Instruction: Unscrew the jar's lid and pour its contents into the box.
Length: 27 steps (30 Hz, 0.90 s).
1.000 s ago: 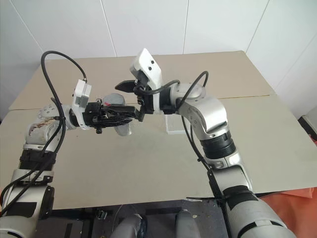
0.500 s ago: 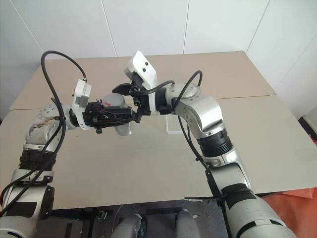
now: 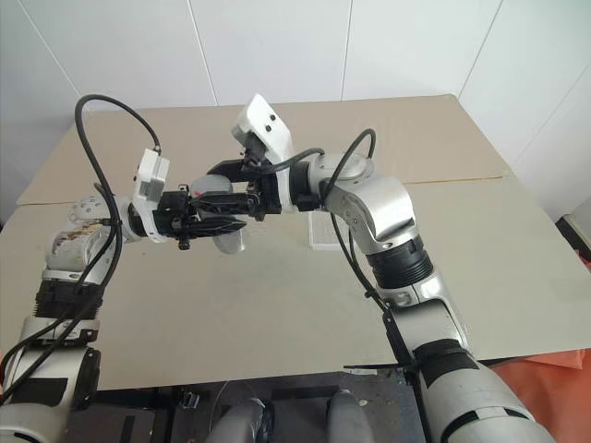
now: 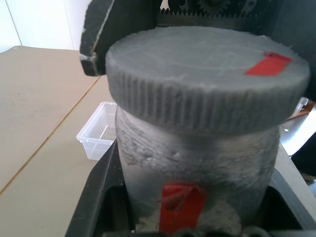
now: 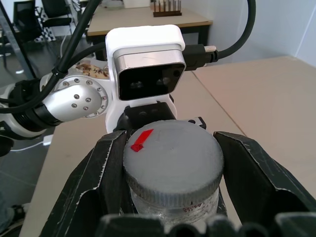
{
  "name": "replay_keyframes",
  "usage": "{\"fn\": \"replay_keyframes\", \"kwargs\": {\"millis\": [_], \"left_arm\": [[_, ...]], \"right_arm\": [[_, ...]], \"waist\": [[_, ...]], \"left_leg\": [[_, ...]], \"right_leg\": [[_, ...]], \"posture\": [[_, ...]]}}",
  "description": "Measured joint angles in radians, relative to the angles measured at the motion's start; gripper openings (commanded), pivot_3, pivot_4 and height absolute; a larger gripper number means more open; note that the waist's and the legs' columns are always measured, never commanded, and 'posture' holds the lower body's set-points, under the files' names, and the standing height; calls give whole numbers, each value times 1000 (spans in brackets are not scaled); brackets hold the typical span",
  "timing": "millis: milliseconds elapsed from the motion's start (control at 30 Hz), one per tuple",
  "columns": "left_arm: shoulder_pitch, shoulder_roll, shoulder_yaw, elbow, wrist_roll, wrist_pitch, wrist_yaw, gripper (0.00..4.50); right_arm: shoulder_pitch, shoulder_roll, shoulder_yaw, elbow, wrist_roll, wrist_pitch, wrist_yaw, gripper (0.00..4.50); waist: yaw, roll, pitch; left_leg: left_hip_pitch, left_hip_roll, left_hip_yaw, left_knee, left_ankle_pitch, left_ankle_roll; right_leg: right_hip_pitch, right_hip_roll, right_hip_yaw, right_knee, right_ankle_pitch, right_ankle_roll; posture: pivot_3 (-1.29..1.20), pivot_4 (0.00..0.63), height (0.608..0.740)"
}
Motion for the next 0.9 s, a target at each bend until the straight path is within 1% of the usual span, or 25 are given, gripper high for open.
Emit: {"fn": "replay_keyframes", "kwargs": {"millis": [67, 233, 367, 467, 533, 600, 733, 800, 900], "left_arm": [[16, 0, -1, -19, -4, -2, 0, 1935], [97, 1, -32, -27, 10, 3, -11, 1935], [88, -6, -34, -31, 10, 1, -9, 1935], [77, -10, -34, -30, 10, -1, -1, 1935], [63, -10, -26, -29, 10, -7, 10, 1935], [47, -11, -14, -29, 11, -22, 38, 1935], [41, -16, 10, -28, 14, -39, 87, 1935], [29, -29, 12, -29, 17, -48, 109, 1935], [25, -36, 16, -29, 20, -63, 135, 1935]], "right_arm": [[-10, -8, 0, 18, 27, 10, 21, 2761], [-78, -69, -129, 37, 63, 11, 30, 2761], [-65, -61, -139, 37, 68, 11, 32, 2761], [-29, -95, -158, 31, 61, -2, 10, 2761], [25, -143, -182, 26, 30, -29, -23, 2761], [129, -215, -235, 26, -5, -49, -76, 2761], [336, -310, -326, 15, -65, -72, -170, 2761], [443, -339, -374, -5, -98, -93, -235, 2761], [536, -352, -400, -7, -149, -109, -313, 2761]], "waist": [[0, 0, 0], [2, 0, 0], [0, 0, 0], [4, 0, 0], [14, 0, 0], [30, 0, 0], [33, 0, 0], [33, 0, 0], [20, 0, 0]], "left_leg": [[0, 0, 0, 0, 0, 0], [0, 0, 0, 0, 0, 0], [0, 0, 0, 0, 0, 1], [0, 0, 0, 0, 0, 1], [0, -1, 0, 0, 0, 1], [-1, -2, 0, 1, 0, 1], [-2, -2, 1, 1, 0, 1], [-1, -2, 2, 1, -1, 1], [1, -1, 6, 0, -1, 2]], "right_leg": [[0, 0, 0, 0, 0, 0], [0, 0, 0, -1, 0, 0], [0, 0, 0, 0, 0, 0], [1, 0, 0, 0, 0, 0], [1, -1, -1, -1, 0, 0], [2, -2, -1, -2, 0, 0], [0, -3, 0, -2, 0, 0], [1, -3, 0, -2, 0, 0], [1, -3, 2, -2, 0, 0]], "posture": [[0, 150, 740], [0, 150, 740], [0, 150, 740], [0, 150, 740], [0, 150, 740], [0, 150, 740], [0, 150, 740], [0, 150, 740], [0, 150, 740]]}}
